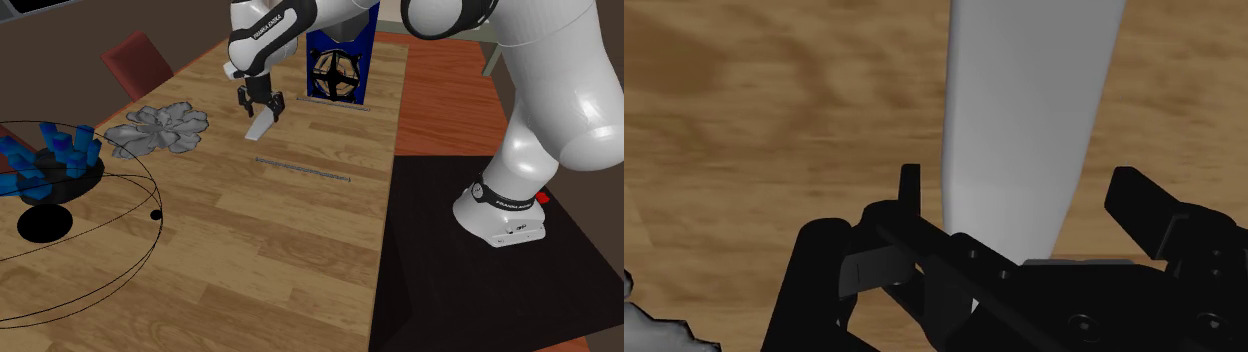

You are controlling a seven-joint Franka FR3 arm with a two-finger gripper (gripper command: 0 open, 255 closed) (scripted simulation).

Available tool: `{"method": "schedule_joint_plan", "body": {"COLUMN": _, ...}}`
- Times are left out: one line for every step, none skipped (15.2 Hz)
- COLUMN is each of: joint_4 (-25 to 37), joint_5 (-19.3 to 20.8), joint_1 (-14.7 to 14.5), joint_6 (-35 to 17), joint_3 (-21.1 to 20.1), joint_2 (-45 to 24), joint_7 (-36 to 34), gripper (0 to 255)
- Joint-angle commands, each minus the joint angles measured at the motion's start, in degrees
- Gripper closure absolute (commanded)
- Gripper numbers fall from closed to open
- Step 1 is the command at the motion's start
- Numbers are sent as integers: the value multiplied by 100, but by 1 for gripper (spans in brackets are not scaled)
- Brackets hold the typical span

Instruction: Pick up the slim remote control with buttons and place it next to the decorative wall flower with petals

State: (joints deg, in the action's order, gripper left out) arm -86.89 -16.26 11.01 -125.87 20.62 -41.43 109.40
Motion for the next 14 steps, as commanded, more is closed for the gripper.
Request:
{"method": "schedule_joint_plan", "body": {"joint_4": 0, "joint_5": 0, "joint_1": 0, "joint_6": 0, "joint_3": 0, "joint_2": 0, "joint_7": 0, "gripper": 0}}
{"method": "schedule_joint_plan", "body": {"joint_4": 0, "joint_5": 0, "joint_1": 0, "joint_6": 0, "joint_3": 0, "joint_2": 0, "joint_7": 0, "gripper": 0}}
{"method": "schedule_joint_plan", "body": {"joint_4": 17, "joint_5": 39, "joint_1": -19, "joint_6": 125, "joint_3": 31, "joint_2": 110, "joint_7": -21, "gripper": 0}}
{"method": "schedule_joint_plan", "body": {"joint_4": 44, "joint_5": 77, "joint_1": -37, "joint_6": 254, "joint_3": 61, "joint_2": 215, "joint_7": -43, "gripper": 0}}
{"method": "schedule_joint_plan", "body": {"joint_4": 81, "joint_5": 114, "joint_1": -53, "joint_6": 386, "joint_3": 89, "joint_2": 315, "joint_7": -65, "gripper": 0}}
{"method": "schedule_joint_plan", "body": {"joint_4": 116, "joint_5": 144, "joint_1": -64, "joint_6": 493, "joint_3": 110, "joint_2": 389, "joint_7": -82, "gripper": 0}}
{"method": "schedule_joint_plan", "body": {"joint_4": 116, "joint_5": 144, "joint_1": -64, "joint_6": 493, "joint_3": 109, "joint_2": 390, "joint_7": -82, "gripper": 0}}
{"method": "schedule_joint_plan", "body": {"joint_4": 114, "joint_5": 144, "joint_1": -64, "joint_6": 493, "joint_3": 109, "joint_2": 390, "joint_7": -82, "gripper": 0}}
{"method": "schedule_joint_plan", "body": {"joint_4": 115, "joint_5": 144, "joint_1": -64, "joint_6": 493, "joint_3": 109, "joint_2": 390, "joint_7": -82, "gripper": 0}}
{"method": "schedule_joint_plan", "body": {"joint_4": 116, "joint_5": 144, "joint_1": -64, "joint_6": 493, "joint_3": 109, "joint_2": 390, "joint_7": -82, "gripper": 0}}
{"method": "schedule_joint_plan", "body": {"joint_4": 116, "joint_5": 144, "joint_1": -64, "joint_6": 493, "joint_3": 109, "joint_2": 390, "joint_7": -82, "gripper": 0}}
{"method": "schedule_joint_plan", "body": {"joint_4": 116, "joint_5": 144, "joint_1": -64, "joint_6": 493, "joint_3": 109, "joint_2": 390, "joint_7": -82, "gripper": 0}}
{"method": "schedule_joint_plan", "body": {"joint_4": 116, "joint_5": 144, "joint_1": -64, "joint_6": 493, "joint_3": 109, "joint_2": 390, "joint_7": -82, "gripper": 0}}
{"method": "schedule_joint_plan", "body": {"joint_4": 116, "joint_5": 144, "joint_1": -64, "joint_6": 493, "joint_3": 109, "joint_2": 390, "joint_7": -82, "gripper": 0}}
